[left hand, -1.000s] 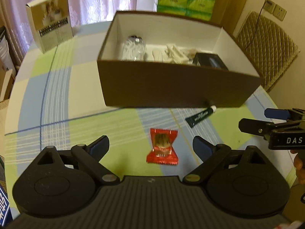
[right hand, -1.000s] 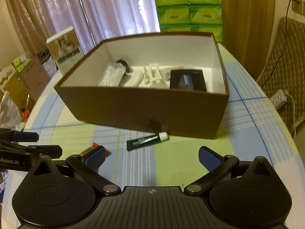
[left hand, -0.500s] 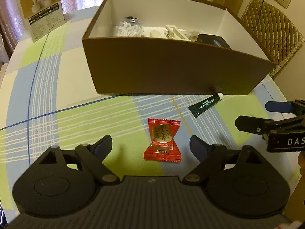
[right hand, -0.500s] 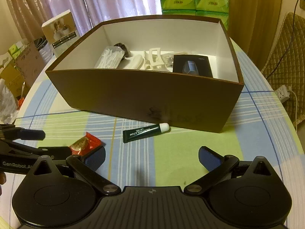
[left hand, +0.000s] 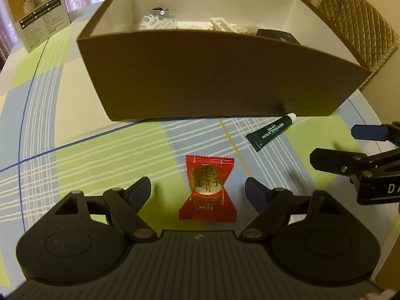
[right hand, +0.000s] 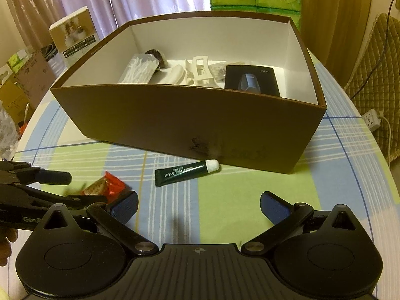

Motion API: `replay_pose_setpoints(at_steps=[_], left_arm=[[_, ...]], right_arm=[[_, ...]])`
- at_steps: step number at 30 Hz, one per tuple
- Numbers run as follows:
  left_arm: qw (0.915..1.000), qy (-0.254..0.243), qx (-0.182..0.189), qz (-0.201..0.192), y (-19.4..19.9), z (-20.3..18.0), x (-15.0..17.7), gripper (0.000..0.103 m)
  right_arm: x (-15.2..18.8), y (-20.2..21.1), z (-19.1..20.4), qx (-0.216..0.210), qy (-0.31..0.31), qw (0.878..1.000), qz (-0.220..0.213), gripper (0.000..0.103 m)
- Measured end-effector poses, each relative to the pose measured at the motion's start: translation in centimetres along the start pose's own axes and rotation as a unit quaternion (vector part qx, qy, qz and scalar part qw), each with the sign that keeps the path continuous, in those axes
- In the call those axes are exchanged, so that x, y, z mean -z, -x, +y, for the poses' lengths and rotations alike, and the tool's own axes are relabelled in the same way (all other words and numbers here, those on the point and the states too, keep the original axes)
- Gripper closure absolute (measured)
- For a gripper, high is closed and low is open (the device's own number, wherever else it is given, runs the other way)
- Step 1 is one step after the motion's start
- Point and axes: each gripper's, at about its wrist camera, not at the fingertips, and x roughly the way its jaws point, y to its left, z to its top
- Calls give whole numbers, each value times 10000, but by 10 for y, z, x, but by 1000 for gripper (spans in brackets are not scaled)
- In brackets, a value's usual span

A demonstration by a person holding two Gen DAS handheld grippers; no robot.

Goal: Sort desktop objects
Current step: 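Grasp red candy packet with left tool while right tool grasps green lip gel tube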

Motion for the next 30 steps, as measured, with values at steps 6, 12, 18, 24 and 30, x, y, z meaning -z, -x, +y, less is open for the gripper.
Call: replay_pose_setpoints(at_steps=[6, 12, 18, 24, 30], left_arm=[[10000, -61, -5, 61, -12, -2, 0, 34], [9999, -88, -17, 90, -19, 2, 3, 55], [9997, 117, -208, -15, -18, 16, 4, 73], [9979, 448, -471, -44, -15, 43, 7, 73], [9958, 682, -617, -36, -12, 62, 10, 73]], right_arm=[[1, -5, -4, 13, -48, 10000, 34, 2], [3, -10, -2, -102, 27, 9999, -26, 2], [3, -20, 4, -255, 199, 9993, -174, 2], [4, -38, 11, -297, 531, 9975, -350, 2], [7, -55, 14, -288, 1016, 9933, -469, 2]])
